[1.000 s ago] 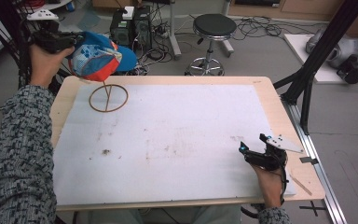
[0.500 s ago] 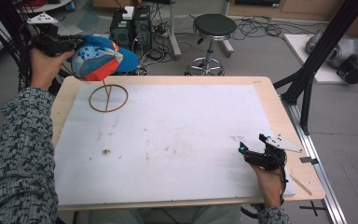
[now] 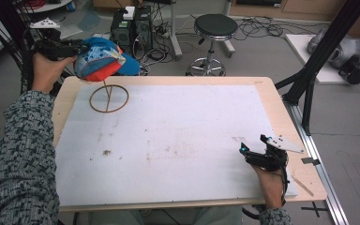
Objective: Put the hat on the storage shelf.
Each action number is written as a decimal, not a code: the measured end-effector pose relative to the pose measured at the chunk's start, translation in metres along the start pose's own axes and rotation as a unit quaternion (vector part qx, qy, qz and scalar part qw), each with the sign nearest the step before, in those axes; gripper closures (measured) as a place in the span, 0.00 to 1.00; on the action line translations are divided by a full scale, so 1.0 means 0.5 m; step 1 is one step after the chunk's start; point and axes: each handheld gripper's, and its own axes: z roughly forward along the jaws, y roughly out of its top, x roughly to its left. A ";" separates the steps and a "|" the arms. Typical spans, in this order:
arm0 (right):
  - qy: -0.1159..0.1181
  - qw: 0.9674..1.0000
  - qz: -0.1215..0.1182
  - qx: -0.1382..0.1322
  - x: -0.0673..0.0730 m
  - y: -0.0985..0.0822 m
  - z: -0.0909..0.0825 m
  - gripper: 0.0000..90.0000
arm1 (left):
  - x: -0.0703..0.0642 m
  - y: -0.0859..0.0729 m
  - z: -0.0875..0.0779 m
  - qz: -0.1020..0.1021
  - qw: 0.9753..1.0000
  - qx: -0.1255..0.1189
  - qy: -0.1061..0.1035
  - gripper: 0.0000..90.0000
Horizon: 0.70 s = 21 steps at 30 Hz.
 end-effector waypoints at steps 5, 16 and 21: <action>0.001 1.000 -0.002 -0.001 0.001 0.000 0.002 0.12 | 0.002 -0.002 -0.008 0.002 1.000 -0.003 -0.009 0.61; 0.004 1.000 -0.004 -0.002 0.004 0.001 0.004 0.12 | -0.005 -0.001 -0.035 0.006 1.000 -0.016 0.001 0.50; 0.008 1.000 -0.007 -0.002 0.006 0.002 0.008 0.12 | -0.014 0.001 -0.077 0.005 0.999 -0.030 0.012 0.47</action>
